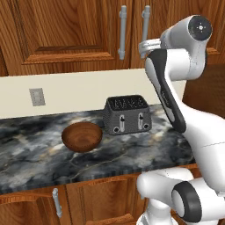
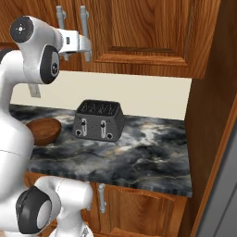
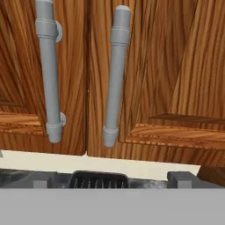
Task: Open the cabinet and setup a tea strainer by placing it in the bowl upright.
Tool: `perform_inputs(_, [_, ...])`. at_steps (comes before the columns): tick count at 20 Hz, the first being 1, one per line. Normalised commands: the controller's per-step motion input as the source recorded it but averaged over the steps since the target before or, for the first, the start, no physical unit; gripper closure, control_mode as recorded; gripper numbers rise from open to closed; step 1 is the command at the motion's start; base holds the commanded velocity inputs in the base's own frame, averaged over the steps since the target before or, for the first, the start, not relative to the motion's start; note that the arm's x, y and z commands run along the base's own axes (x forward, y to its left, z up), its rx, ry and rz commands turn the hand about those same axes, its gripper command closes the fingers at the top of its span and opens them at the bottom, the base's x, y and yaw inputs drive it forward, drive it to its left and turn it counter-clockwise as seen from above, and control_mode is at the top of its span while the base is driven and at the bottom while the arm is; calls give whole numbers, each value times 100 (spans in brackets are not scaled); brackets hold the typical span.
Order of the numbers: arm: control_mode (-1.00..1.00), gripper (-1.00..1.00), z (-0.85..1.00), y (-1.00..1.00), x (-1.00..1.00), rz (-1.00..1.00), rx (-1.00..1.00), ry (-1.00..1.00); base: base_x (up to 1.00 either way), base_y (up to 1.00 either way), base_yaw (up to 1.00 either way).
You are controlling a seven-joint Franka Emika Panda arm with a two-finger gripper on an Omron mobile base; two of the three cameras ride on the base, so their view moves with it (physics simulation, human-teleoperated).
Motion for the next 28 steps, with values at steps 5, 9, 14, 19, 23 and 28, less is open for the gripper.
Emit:
perform_inputs(5, [-100, -100, 0, 0, 43, 0, 10, 0, 0, 0, 0])
perform_inputs(9, [-100, -100, 0, -3, 33, 0, 7, 4, 0, 0, 0])
perform_inputs(14, [-100, -100, -1, -9, 35, 0, 1, 7, 0, 0, 0])
perform_inputs(19, [-100, -100, -8, -4, 42, -1, 0, 0, 0, 0, 0])
perform_inputs(23, [-100, -100, -6, 0, 35, 0, 0, 0, 0, 0, 0])
perform_inputs(28, [-100, -100, -11, 0, 39, 0, 0, 0, 0, 0, 0])
